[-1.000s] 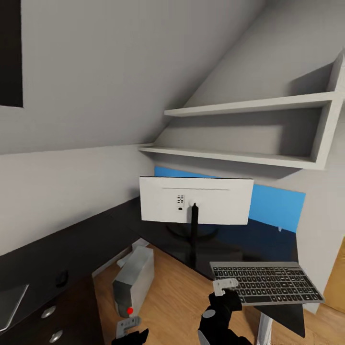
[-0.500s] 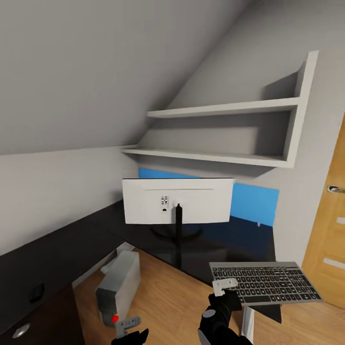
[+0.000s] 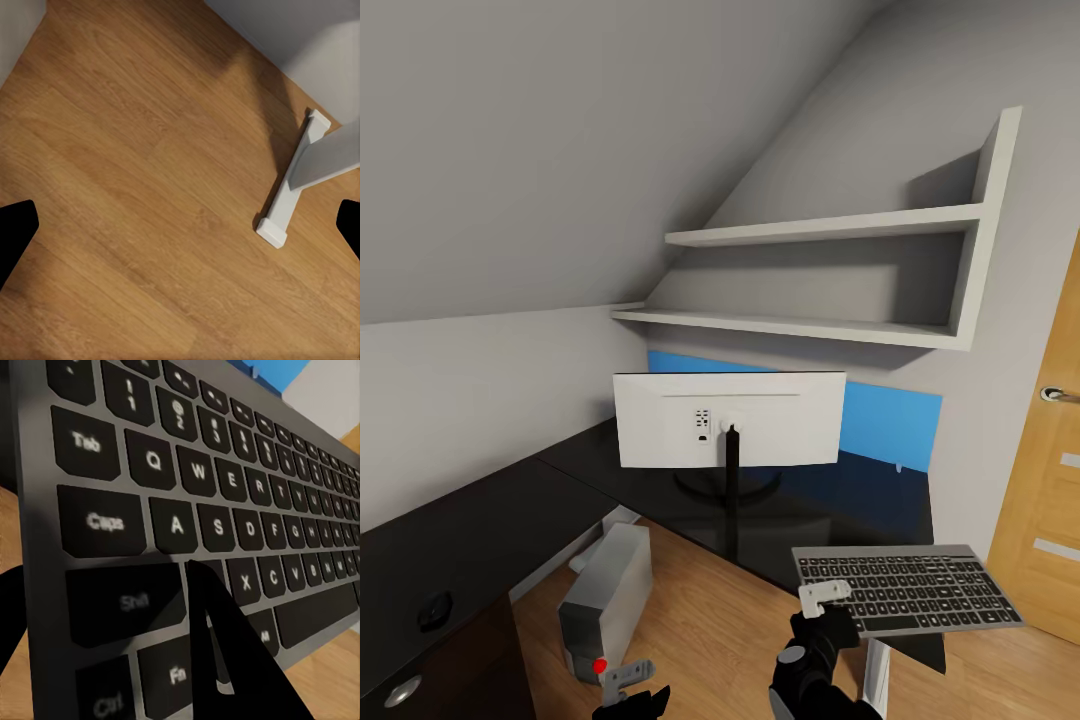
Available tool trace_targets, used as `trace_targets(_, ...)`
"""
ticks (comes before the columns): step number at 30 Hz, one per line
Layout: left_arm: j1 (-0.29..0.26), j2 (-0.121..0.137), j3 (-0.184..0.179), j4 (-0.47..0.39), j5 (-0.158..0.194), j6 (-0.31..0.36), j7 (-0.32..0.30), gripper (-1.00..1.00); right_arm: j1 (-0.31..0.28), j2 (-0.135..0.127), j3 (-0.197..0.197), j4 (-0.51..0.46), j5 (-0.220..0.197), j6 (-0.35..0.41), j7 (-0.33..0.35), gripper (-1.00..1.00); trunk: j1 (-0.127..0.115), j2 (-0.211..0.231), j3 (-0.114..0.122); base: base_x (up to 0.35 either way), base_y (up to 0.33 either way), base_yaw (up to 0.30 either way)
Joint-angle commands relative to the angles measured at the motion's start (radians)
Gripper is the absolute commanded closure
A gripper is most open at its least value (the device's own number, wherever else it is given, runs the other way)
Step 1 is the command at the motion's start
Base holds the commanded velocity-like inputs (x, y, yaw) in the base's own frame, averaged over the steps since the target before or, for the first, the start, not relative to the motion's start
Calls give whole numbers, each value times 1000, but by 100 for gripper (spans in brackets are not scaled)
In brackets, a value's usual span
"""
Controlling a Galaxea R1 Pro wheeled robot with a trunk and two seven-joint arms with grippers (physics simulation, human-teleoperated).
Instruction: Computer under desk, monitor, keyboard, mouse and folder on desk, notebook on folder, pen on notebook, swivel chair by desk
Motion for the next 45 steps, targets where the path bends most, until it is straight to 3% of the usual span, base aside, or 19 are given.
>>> trace_targets(1,-1,0,-8,2,11,-4,-5,-100,-1,2,3,-2,-4,11,-6,100,0,-1,-2,0,0,0)
trace_targets(13,-1,1,-4,2,9,-3,-5,-100,-1,7,2,0,-6,5,-5,100,0,-1,-2,0,0,0)
trace_targets(19,-1,0,36,2,9,-1,-3,-100,-1,8,2,1,-7,4,-4,100,0,-1,-2,0,0,0)
trace_targets(20,-1,-1,63,1,8,2,5,-100,-1,8,2,2,-6,4,-4,100,4,-8,-5,0,0,0)
trace_targets(45,-1,-3,62,1,7,2,26,-100,-1,16,9,1,-4,2,-11,100,100,-183,-83,0,0,0)
